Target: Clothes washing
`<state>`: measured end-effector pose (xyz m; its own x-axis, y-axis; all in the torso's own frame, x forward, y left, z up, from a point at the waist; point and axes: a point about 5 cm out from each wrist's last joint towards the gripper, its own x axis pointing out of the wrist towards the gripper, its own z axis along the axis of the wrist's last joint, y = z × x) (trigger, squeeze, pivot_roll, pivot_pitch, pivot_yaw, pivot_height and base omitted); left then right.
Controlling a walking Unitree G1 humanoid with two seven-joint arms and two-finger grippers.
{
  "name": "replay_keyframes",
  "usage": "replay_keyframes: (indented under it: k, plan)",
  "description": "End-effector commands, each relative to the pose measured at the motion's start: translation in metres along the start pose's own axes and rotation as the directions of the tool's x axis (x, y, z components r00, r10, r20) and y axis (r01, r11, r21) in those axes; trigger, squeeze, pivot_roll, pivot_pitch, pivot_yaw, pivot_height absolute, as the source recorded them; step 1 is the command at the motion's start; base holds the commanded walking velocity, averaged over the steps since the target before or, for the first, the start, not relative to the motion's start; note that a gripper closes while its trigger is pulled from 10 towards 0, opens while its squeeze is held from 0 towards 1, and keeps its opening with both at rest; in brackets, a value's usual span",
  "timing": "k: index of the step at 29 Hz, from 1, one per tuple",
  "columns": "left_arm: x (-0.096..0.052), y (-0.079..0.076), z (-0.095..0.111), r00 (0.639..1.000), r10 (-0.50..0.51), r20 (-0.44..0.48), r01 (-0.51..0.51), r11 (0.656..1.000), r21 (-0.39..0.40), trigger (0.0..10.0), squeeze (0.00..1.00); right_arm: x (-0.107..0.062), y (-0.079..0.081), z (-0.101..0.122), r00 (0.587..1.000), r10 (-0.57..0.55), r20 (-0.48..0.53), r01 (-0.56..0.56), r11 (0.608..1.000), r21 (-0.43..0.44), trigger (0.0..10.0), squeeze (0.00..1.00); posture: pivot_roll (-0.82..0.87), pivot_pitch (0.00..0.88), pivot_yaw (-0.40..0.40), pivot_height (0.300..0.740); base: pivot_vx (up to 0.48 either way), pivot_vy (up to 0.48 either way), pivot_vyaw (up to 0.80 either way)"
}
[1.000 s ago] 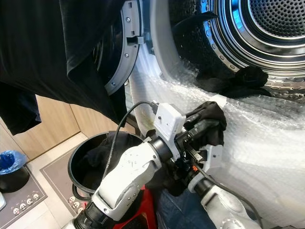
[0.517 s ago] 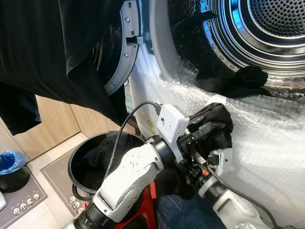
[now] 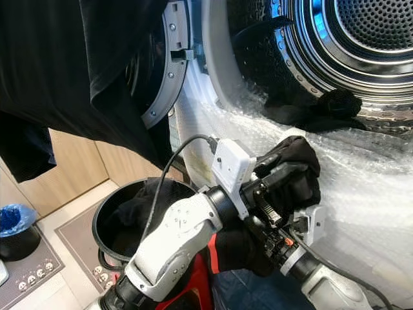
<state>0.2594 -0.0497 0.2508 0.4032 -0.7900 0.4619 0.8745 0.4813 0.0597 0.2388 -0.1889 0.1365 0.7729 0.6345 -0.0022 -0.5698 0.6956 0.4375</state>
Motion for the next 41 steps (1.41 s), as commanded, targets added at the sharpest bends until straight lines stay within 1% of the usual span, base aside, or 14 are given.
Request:
replay_keyframes:
  k: [1, 8, 12, 14, 16, 19, 20, 21, 29, 31, 35, 36, 37, 41]
  plan:
    - [0.017, -0.019, 0.029, 0.986, -0.059, 0.153, 0.061, 0.998, -0.010, 10.0, 0.00, -0.001, -0.002, 0.004, 1.000, 0.002, 0.015, -0.002, 1.000, -0.003, 0.0, 0.00, -0.08, 0.000, 0.015, 0.740, 0.000, 0.000, 0.00]
    - [0.016, -0.020, 0.032, 0.983, -0.081, 0.166, 0.078, 0.997, 0.026, 10.0, 0.00, -0.006, -0.007, 0.007, 1.000, -0.003, 0.022, 0.004, 1.000, -0.030, 0.0, 0.00, -0.09, 0.000, 0.019, 0.740, 0.000, 0.000, 0.00]
    - [0.008, -0.019, 0.031, 0.982, -0.094, 0.162, 0.094, 0.996, 0.011, 10.0, 0.00, -0.012, -0.011, 0.013, 1.000, -0.003, 0.031, 0.004, 0.999, -0.041, 0.0, 0.00, -0.09, 0.000, 0.017, 0.740, 0.000, 0.000, 0.00]
    - [0.006, -0.021, 0.030, 0.982, -0.107, 0.158, 0.108, 0.994, 0.001, 10.0, 0.00, -0.013, -0.012, 0.015, 0.999, 0.011, 0.034, -0.010, 0.999, -0.052, 0.0, 0.00, -0.09, 0.000, 0.017, 0.740, 0.000, 0.000, 0.00]
    - [0.004, -0.022, 0.030, 0.979, -0.118, 0.165, 0.116, 0.993, 0.018, 10.0, 0.00, -0.014, -0.009, 0.016, 0.998, 0.044, 0.035, -0.042, 0.997, -0.057, 0.0, 0.00, -0.09, 0.000, 0.013, 0.740, 0.000, 0.000, 0.00]
    - [0.003, -0.022, 0.030, 0.978, -0.126, 0.167, 0.125, 0.992, 0.017, 10.0, 0.00, -0.015, -0.006, 0.016, 0.996, 0.086, 0.025, -0.084, 0.995, -0.058, 0.0, 0.00, -0.09, 0.000, 0.012, 0.740, 0.000, 0.000, 0.00]
    - [0.002, -0.022, 0.029, 0.978, -0.127, 0.163, 0.126, 0.992, 0.019, 10.0, 0.54, -0.015, -0.004, 0.017, 0.995, 0.094, 0.024, -0.093, 0.994, -0.059, 0.0, 0.00, -0.09, 0.000, 0.011, 0.740, 0.000, 0.000, 0.00]
    - [0.001, -0.021, 0.029, 0.979, -0.130, 0.159, 0.129, 0.991, 0.015, 10.0, 1.00, -0.015, -0.003, 0.018, 0.995, 0.094, 0.027, -0.092, 0.994, -0.062, 0.0, 0.00, -0.09, 0.000, 0.010, 0.740, 0.000, 0.000, 0.00]
    - [-0.008, -0.015, 0.033, 0.976, -0.146, 0.164, 0.146, 0.989, 0.009, 10.0, 1.00, -0.020, -0.004, 0.020, 0.992, 0.121, 0.022, -0.119, 0.990, -0.079, 0.0, 0.00, -0.09, 0.000, 0.009, 0.740, 0.000, 0.000, 0.00]
    - [-0.015, -0.010, 0.035, 0.977, -0.155, 0.145, 0.153, 0.988, 0.023, 10.0, 1.00, -0.024, -0.007, 0.025, 0.993, 0.118, 0.029, -0.115, 0.989, -0.091, 0.0, 0.00, -0.09, 0.000, 0.007, 0.740, 0.000, 0.000, 0.00]
    - [-0.024, -0.006, 0.036, 0.980, -0.162, 0.114, 0.159, 0.987, 0.036, 10.0, 1.00, -0.026, -0.008, 0.028, 0.991, 0.128, 0.036, -0.125, 0.988, -0.096, 0.0, 0.00, -0.09, 0.000, 0.007, 0.740, 0.000, 0.000, 0.00]
    - [-0.028, -0.005, 0.034, 0.981, -0.176, 0.079, 0.173, 0.984, 0.041, 10.0, 1.00, -0.027, -0.008, 0.029, 0.990, 0.137, 0.035, -0.133, 0.986, -0.099, 0.0, 0.00, -0.09, 0.000, 0.006, 0.740, 0.000, 0.000, 0.00]
    - [-0.038, -0.002, 0.029, 0.979, -0.203, 0.001, 0.202, 0.978, 0.047, 10.0, 1.00, -0.029, -0.008, 0.031, 0.988, 0.152, 0.028, -0.148, 0.983, -0.104, 0.0, 0.00, -0.08, 0.000, 0.005, 0.740, 0.000, 0.000, 0.00]
    - [-0.058, 0.005, 0.021, 0.967, -0.221, -0.129, 0.226, 0.974, 0.026, 10.0, 1.00, -0.032, -0.008, 0.033, 0.982, 0.188, 0.005, -0.186, 0.976, -0.115, 0.0, 0.00, -0.08, 0.000, 0.002, 0.740, 0.000, 0.000, 0.00]
